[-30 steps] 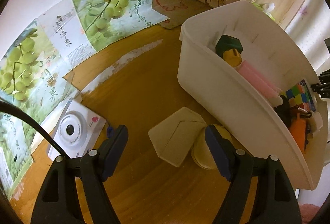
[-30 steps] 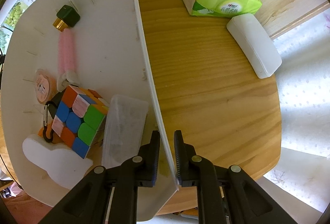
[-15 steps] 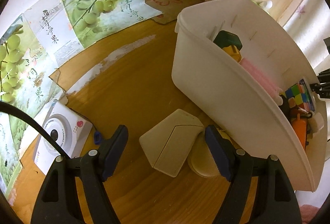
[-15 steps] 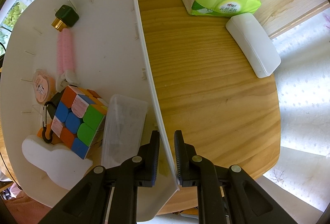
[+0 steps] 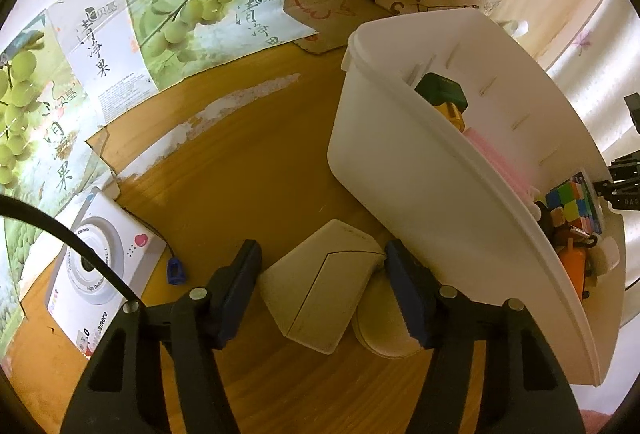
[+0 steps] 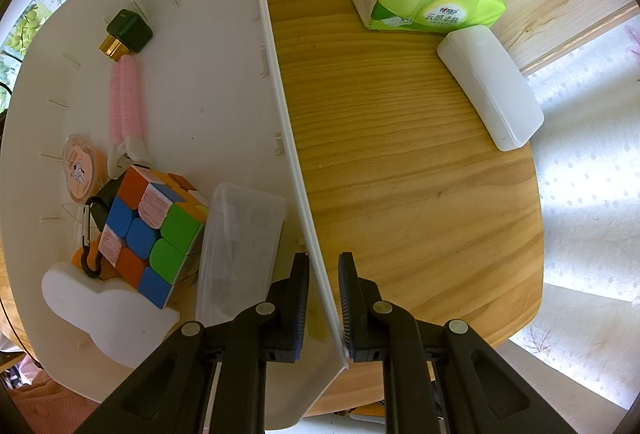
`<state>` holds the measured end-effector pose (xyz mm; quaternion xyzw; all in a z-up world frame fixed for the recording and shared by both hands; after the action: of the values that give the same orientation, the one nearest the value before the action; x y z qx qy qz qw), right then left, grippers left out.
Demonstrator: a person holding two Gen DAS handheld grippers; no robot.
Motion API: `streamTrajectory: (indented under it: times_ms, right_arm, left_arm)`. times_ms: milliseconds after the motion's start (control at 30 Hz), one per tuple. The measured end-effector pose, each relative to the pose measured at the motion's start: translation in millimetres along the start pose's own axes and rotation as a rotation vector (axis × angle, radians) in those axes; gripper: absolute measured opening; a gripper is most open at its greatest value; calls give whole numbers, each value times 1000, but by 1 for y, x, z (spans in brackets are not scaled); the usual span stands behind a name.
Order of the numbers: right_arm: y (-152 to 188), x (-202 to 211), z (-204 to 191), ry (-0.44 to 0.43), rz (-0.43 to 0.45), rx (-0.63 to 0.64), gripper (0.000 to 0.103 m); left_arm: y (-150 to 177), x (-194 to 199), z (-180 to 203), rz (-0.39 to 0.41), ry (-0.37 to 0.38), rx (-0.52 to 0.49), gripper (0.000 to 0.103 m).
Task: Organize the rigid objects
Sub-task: 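Close the left tool on the beige box and lift it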
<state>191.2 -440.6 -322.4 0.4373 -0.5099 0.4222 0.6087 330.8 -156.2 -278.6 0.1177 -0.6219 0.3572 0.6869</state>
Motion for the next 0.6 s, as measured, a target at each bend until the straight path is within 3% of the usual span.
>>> streamTrajectory:
  times_ms: [367, 600]
  right_arm:
    - [0, 0, 0, -10, 3, 3, 15]
    - [0, -6, 2, -24, -2, 9, 15]
  left_arm:
    - [18, 9, -1, 44, -18, 91, 66]
    - [41, 19, -4, 48, -28, 206, 66]
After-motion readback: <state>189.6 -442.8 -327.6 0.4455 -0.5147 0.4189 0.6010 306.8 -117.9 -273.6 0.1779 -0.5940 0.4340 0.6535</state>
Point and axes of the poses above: each gripper's, at about its wrist camera, not at the fingertips, and x roughly against the way its jaws point, z to its right, y to its underside, the point moved 7 cm from there along -x, roughly the way its jaws point, and after that the axes turned 8 degrees about -z, right-handed, at the moved point
